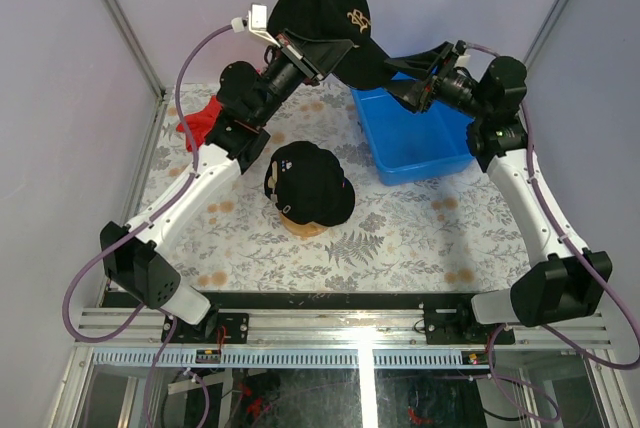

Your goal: Stack the hats

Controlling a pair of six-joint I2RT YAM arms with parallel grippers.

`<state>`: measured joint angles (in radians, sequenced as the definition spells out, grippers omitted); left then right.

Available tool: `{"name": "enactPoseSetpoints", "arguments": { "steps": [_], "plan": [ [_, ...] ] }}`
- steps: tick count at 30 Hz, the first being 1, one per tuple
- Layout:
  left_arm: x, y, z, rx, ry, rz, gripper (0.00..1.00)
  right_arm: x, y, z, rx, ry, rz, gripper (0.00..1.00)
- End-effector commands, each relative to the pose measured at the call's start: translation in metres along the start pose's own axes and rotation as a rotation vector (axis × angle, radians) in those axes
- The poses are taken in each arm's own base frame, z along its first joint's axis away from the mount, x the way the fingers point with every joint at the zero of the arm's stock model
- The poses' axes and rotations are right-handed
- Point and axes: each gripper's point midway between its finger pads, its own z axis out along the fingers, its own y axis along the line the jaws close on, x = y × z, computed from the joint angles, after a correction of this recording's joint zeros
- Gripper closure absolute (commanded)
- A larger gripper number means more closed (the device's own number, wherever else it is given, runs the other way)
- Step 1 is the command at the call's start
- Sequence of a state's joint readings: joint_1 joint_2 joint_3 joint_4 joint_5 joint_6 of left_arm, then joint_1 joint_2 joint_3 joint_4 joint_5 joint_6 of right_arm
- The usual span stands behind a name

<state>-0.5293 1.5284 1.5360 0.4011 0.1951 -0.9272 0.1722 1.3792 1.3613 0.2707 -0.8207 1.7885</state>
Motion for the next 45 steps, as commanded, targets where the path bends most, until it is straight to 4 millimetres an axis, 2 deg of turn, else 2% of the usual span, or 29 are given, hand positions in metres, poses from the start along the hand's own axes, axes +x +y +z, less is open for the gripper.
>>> {"name": "enactPoseSetpoints", "arguments": {
  "steps": [1, 6, 10, 17, 23, 24, 26, 29, 32, 36, 40, 45],
  "plan": [
    [-0.023, -0.038, -0.007, 0.121, -0.085, 0.008, 1.00, -0.002, 0.013, 0.005, -0.058, -0.015, -0.045, 0.51],
    [-0.019, -0.033, -0.011, 0.115, -0.084, -0.002, 1.00, -0.006, 0.020, 0.012, -0.072, -0.015, -0.061, 0.58],
    [-0.016, -0.030, -0.014, 0.120, -0.094, -0.028, 1.00, -0.006, 0.017, 0.018, -0.070, -0.015, -0.055, 0.63],
    [-0.005, -0.025, -0.014, 0.120, -0.085, -0.059, 1.00, -0.008, 0.018, 0.021, -0.096, -0.012, -0.045, 1.00],
    [0.006, -0.021, -0.015, 0.115, -0.061, -0.070, 1.00, -0.007, 0.024, 0.017, -0.148, -0.006, -0.043, 1.00],
    [0.006, -0.019, -0.016, 0.099, -0.052, -0.063, 0.96, -0.007, 0.025, 0.016, -0.151, -0.005, -0.044, 1.00],
    [0.002, -0.017, -0.019, 0.056, -0.044, -0.035, 0.77, -0.007, 0.025, 0.011, -0.150, 0.003, -0.064, 1.00],
    [-0.007, -0.006, -0.032, -0.027, -0.035, -0.024, 0.59, -0.009, 0.024, 0.002, -0.129, 0.008, -0.098, 1.00],
    [-0.018, 0.011, -0.051, -0.112, -0.026, -0.051, 0.45, -0.014, 0.024, -0.006, -0.120, 0.005, -0.131, 1.00],
    [-0.025, 0.017, -0.082, -0.161, -0.026, -0.088, 0.40, -0.012, 0.020, -0.006, -0.107, 0.045, -0.179, 1.00],
    [-0.038, 0.028, -0.119, -0.236, -0.030, -0.121, 0.37, -0.007, 0.007, -0.005, -0.082, 0.115, -0.205, 1.00],
    [-0.030, 0.085, -0.169, -0.449, 0.023, -0.214, 0.35, -0.001, -0.004, -0.006, -0.067, 0.163, -0.220, 1.00]
  ]
}}
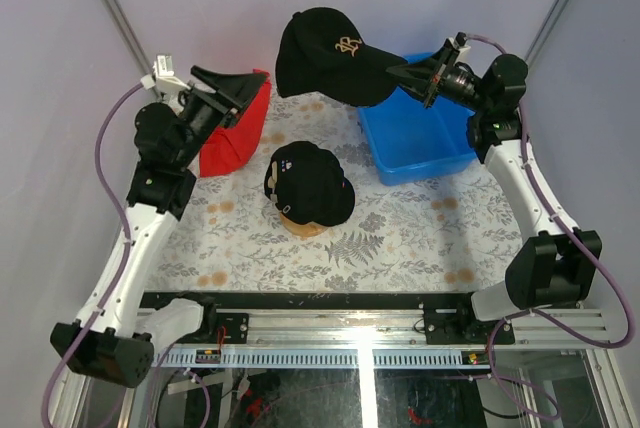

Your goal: Stack the hats

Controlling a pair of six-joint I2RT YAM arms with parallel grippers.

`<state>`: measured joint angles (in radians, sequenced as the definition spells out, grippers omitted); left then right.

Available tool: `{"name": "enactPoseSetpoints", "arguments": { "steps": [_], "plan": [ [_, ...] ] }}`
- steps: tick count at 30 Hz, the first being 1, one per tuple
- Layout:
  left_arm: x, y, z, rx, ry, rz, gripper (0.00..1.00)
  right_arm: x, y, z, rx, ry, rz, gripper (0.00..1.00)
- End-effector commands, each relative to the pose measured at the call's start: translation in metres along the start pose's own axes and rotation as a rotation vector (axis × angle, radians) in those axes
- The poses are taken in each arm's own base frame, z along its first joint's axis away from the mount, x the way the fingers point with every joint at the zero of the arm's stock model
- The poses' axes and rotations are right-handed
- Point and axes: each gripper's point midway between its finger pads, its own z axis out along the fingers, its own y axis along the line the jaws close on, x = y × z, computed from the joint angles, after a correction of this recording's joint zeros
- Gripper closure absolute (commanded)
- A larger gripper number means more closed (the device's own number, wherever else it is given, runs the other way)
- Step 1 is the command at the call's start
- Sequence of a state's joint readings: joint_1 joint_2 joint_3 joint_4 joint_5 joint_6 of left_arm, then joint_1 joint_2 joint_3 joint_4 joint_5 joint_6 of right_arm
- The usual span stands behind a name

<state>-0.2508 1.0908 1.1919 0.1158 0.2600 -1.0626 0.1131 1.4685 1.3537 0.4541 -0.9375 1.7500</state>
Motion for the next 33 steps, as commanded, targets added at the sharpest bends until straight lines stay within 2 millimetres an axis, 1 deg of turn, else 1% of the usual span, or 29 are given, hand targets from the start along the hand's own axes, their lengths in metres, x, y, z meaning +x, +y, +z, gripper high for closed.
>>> {"name": "enactPoseSetpoints", "arguments": {
  "steps": [1, 2, 6, 7, 8, 11, 14, 17, 18, 22, 25, 29, 33],
  "plan": [
    [0.020, 0.068, -0.032, -0.203, 0.119, -0.131, 0.35, 0.022, 0.008, -0.003, -0.035, 0.112, -0.113, 1.00],
    [0.024, 0.080, -0.040, -0.218, 0.128, -0.167, 0.35, 0.024, 0.006, -0.003, -0.038, 0.123, -0.118, 1.00],
    [0.023, 0.116, -0.065, -0.235, 0.126, -0.286, 0.35, 0.039, -0.001, 0.000, -0.079, 0.196, -0.119, 1.00],
    [0.022, 0.127, -0.071, -0.246, 0.132, -0.307, 0.35, 0.041, -0.004, 0.001, -0.087, 0.213, -0.110, 1.00],
    [0.025, 0.137, -0.076, -0.258, 0.148, -0.326, 0.35, 0.045, -0.006, 0.003, -0.096, 0.238, -0.108, 1.00],
    [0.042, 0.153, -0.086, -0.272, 0.216, -0.366, 0.38, 0.052, -0.015, 0.010, -0.120, 0.294, -0.102, 1.00],
    [0.057, 0.161, -0.095, -0.271, 0.251, -0.396, 0.38, 0.059, -0.027, 0.017, -0.128, 0.339, -0.079, 1.00],
    [0.068, 0.163, -0.100, -0.258, 0.309, -0.416, 0.38, 0.065, -0.039, 0.020, -0.142, 0.378, -0.053, 1.00],
    [0.072, 0.162, -0.101, -0.248, 0.336, -0.420, 0.38, 0.063, -0.048, 0.022, -0.145, 0.383, -0.035, 1.00],
    [0.082, 0.166, -0.109, -0.266, 0.391, -0.405, 0.38, 0.063, -0.060, 0.022, -0.166, 0.402, 0.004, 1.00],
    [0.090, 0.172, -0.116, -0.296, 0.420, -0.368, 0.39, 0.065, -0.062, 0.020, -0.163, 0.404, 0.006, 1.00],
    [0.101, 0.192, -0.130, -0.388, 0.461, -0.293, 0.41, 0.066, -0.062, 0.019, -0.160, 0.407, 0.009, 1.00],
    [0.111, 0.203, -0.135, -0.418, 0.488, -0.228, 0.42, 0.066, -0.062, 0.020, -0.161, 0.405, 0.014, 1.00]
  ]
}}
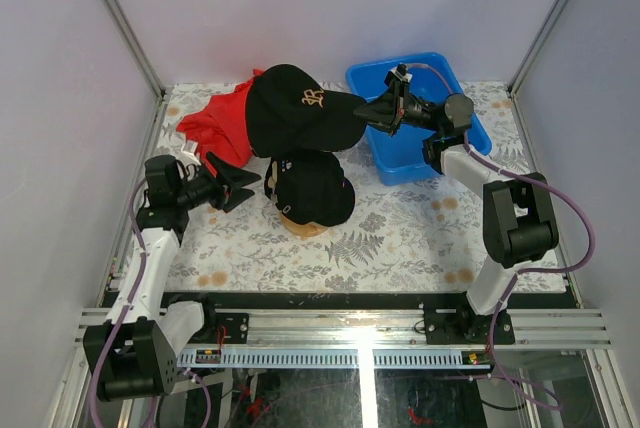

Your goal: Stack the hats

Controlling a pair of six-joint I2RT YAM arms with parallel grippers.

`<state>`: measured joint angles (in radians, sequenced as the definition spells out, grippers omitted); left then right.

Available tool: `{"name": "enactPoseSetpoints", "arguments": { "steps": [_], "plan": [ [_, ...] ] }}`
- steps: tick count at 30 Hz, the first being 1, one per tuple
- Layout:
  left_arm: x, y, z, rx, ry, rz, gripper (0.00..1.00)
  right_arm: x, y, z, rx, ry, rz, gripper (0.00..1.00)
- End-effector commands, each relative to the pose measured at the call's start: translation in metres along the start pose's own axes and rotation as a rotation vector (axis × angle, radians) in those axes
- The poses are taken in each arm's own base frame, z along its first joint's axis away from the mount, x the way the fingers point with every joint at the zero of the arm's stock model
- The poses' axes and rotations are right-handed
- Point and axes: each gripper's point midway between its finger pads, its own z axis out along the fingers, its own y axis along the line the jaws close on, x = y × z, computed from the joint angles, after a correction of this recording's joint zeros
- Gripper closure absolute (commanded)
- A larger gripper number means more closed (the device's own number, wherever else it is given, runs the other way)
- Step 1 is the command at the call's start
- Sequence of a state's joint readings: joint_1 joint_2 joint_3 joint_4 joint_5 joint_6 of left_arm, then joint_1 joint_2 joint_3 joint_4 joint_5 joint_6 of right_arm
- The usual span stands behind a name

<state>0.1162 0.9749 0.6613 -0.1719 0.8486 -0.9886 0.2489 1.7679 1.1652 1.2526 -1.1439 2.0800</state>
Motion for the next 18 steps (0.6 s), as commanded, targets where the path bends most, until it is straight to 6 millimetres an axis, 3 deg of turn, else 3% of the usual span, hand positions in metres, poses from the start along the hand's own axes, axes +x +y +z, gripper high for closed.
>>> {"name": "enactPoseSetpoints", "arguments": {
  "steps": [1, 11, 18],
  "plan": [
    [0.011, 0.010, 0.000, -0.052, 0.027, 0.116, 0.42, 0.017, 0.028, 0.000, -0.056, 0.034, -0.078, 1.00],
    [0.005, 0.009, 0.029, -0.093, 0.006, 0.178, 0.40, 0.025, 0.023, -0.003, -0.052, 0.034, -0.066, 1.00],
    [-0.011, 0.041, 0.042, -0.207, -0.045, 0.172, 0.41, 0.035, 0.015, -0.005, -0.039, 0.045, -0.054, 1.00]
  ]
}}
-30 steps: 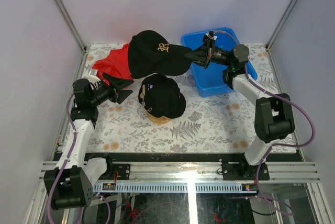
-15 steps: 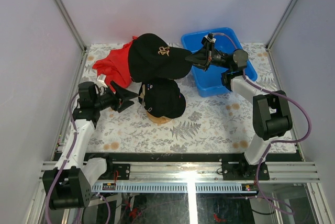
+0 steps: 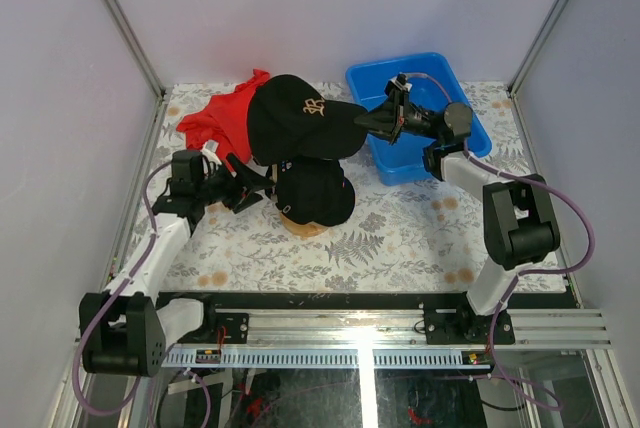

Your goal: Stack the hats

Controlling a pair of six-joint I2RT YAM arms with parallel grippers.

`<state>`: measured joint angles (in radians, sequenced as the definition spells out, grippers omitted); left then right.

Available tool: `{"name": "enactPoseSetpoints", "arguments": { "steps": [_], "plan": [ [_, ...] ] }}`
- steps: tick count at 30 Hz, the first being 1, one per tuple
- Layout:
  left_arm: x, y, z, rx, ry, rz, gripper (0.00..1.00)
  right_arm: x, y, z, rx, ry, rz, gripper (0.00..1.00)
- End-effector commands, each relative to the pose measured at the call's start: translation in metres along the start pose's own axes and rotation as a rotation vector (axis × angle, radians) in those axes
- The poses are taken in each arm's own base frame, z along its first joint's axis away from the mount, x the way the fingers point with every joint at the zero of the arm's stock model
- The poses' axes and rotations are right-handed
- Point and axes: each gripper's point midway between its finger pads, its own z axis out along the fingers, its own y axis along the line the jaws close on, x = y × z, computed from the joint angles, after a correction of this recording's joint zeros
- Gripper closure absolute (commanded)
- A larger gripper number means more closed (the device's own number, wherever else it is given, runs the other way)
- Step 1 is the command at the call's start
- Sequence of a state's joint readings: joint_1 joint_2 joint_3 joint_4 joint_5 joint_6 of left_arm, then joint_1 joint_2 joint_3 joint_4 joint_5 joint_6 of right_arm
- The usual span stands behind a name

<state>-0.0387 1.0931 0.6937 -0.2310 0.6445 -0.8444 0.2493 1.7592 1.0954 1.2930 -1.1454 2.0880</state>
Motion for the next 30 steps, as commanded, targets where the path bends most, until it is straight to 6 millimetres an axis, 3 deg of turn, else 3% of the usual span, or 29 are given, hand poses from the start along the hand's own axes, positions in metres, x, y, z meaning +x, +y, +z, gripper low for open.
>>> {"name": "enactPoseSetpoints", "arguments": {
  "steps": [1, 7, 13, 23, 30],
  "plan": [
    [-0.022, 0.008, 0.011, -0.044, -0.075, 0.054, 0.42, 0.031, 0.026, 0.002, -0.042, 0.055, -0.075, 1.00],
    [-0.023, 0.026, 0.028, -0.075, -0.039, 0.023, 0.59, 0.047, 0.001, 0.015, -0.016, 0.118, -0.042, 1.00],
    [-0.022, 0.033, 0.034, -0.087, -0.022, 0.019, 0.72, 0.043, -0.026, 0.013, -0.015, 0.131, -0.015, 1.00],
    [-0.014, 0.042, 0.038, -0.092, 0.007, 0.010, 0.76, 0.040, -0.085, -0.006, 0.020, 0.126, 0.079, 1.00],
    [-0.013, 0.043, 0.041, -0.088, 0.020, 0.005, 0.77, 0.034, -0.097, -0.030, 0.052, 0.085, 0.086, 1.00]
  ]
}}
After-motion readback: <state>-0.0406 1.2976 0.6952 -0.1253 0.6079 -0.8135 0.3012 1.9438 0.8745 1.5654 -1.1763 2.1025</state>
